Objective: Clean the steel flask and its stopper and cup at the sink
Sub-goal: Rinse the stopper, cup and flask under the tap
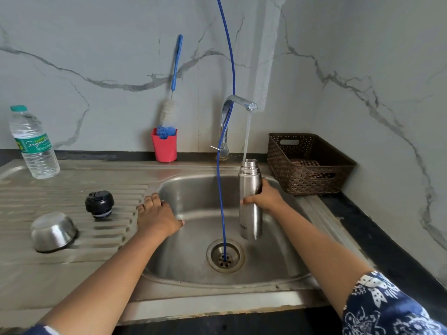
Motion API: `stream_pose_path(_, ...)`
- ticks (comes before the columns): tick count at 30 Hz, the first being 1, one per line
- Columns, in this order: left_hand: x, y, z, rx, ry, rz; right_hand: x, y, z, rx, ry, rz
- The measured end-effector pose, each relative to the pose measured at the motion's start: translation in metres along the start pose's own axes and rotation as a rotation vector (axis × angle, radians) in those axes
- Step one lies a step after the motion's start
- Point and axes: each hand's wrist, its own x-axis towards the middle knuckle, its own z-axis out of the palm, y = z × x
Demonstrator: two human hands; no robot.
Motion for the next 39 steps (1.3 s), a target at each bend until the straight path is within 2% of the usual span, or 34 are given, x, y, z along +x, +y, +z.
stream_pose_path(4,0.0,0.0,-0.001,-0.006,0.007,0.002,-0.005,0.004,0.006,-0.123,-0.08,0.027)
stream_pose_path(8,0.0,0.0,0.001,-0.022,0.005,0.002,-0.001,-0.003,0.001,0.002,0.006,0.015)
stream_pose_path(12,0.0,-0.001,0.001,-0.023,0.012,0.003,-0.003,-0.002,0.008,-0.03,-0.074,0.041)
stream_pose_path(17,0.002,0.0,0.002,-0.016,0.011,0.001,0.001,-0.017,-0.005,0.149,-0.012,0.042)
stream_pose_path(24,-0.001,-0.001,0.001,-0.031,0.011,0.002,-0.034,-0.005,0.012,-0.485,-0.176,-0.045)
stream_pose_path(32,-0.003,-0.001,-0.002,-0.045,0.006,0.003,-0.057,-0.03,0.024,-1.144,-0.067,-0.307)
stream_pose_path(39,-0.003,-0.002,-0.002,-0.043,0.007,0.005,-0.063,-0.051,0.024,-1.417,0.008,-0.4)
